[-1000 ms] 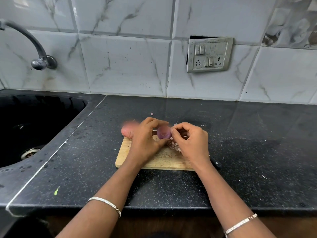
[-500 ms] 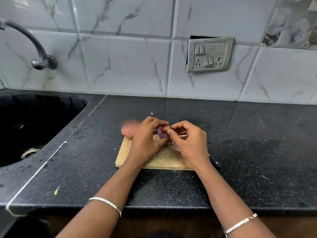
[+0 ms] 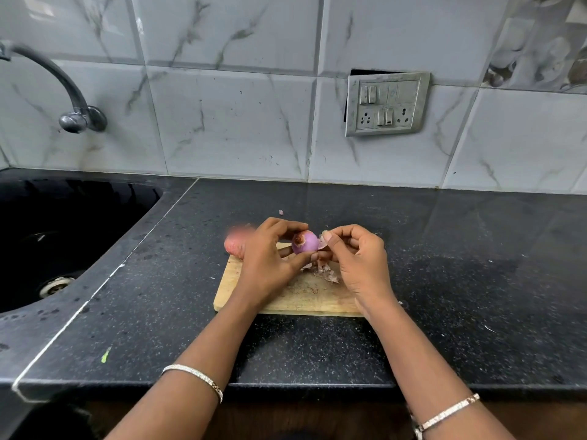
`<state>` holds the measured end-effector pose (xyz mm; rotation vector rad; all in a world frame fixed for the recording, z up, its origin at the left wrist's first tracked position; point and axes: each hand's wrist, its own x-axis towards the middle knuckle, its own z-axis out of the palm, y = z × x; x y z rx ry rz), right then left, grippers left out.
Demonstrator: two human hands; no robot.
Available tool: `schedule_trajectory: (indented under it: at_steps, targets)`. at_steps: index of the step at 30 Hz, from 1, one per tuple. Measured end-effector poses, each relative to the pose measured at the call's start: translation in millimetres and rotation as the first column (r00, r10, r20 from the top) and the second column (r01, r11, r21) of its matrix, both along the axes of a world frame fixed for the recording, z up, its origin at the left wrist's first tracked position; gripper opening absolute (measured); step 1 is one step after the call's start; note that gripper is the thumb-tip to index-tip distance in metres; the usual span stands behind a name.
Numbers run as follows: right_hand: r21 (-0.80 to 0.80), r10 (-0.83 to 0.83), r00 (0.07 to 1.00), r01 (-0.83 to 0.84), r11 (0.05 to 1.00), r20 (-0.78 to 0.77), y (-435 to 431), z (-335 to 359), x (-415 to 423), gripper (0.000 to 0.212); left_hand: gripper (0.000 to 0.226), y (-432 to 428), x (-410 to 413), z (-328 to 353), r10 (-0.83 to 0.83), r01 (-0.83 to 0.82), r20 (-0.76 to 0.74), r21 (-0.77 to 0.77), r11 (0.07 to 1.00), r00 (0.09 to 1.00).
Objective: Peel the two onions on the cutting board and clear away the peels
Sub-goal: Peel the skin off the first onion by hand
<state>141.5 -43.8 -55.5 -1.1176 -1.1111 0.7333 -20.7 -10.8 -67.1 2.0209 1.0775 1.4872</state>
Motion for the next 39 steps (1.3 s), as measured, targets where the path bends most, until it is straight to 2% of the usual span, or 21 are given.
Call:
schedule_trajectory:
  at_steps: [4, 11, 17, 21, 26, 28, 31, 35, 39]
  targets:
    - [-0.022, 0.024, 0.994, -0.027, 0.999, -0.106, -1, 2, -1, 0.012, 0.047, 3, -3, -2, -0.067, 0.07, 0.059, -0.059, 0.996, 0.996]
    - [0.007, 0.004, 0.994, -0.003, 1.0, -0.109, -2, 3, -1, 0.011, 0.039, 1, -2, -2, -0.223, 0.301, 0.299, -0.246, 0.921, 0.928]
    - [0.045, -0.041, 0.997, 0.044, 0.998, -0.072, 0, 0, 1, 0.013, 0.038, -2, -4, 2, -0.274, 0.439, 0.448, -0.322, 0.839, 0.851]
    - [0.068, -0.102, 0.995, 0.1, 0.993, 0.022, 2, -2, 3, 0.008, 0.04, -3, -5, 4, -0.273, 0.479, 0.498, -0.351, 0.805, 0.823]
    - [0.096, -0.208, 0.933, 0.187, 0.978, 0.294, 4, -2, 5, 0.01, 0.042, -5, -5, 5, -0.268, 0.494, 0.526, -0.353, 0.795, 0.807]
    - [0.114, -0.16, 0.942, 0.131, 0.985, 0.297, -1, 3, 2, 0.003, 0.04, -4, -4, 4, -0.261, 0.475, 0.511, -0.35, 0.807, 0.819]
    - [0.113, -0.088, 0.942, 0.054, 0.992, 0.323, -6, 6, -1, 0.013, 0.04, -4, -4, 4, -0.26, 0.457, 0.489, -0.341, 0.821, 0.832]
    - [0.112, -0.123, 0.909, 0.085, 0.99, 0.398, -2, 2, 1, 0.007, 0.041, -4, -5, 5, -0.269, 0.465, 0.489, -0.339, 0.818, 0.83]
    - [0.128, -0.173, 0.902, 0.133, 0.983, 0.395, 2, -1, 3, 0.01, 0.039, -3, -5, 4, -0.268, 0.475, 0.499, -0.351, 0.807, 0.824]
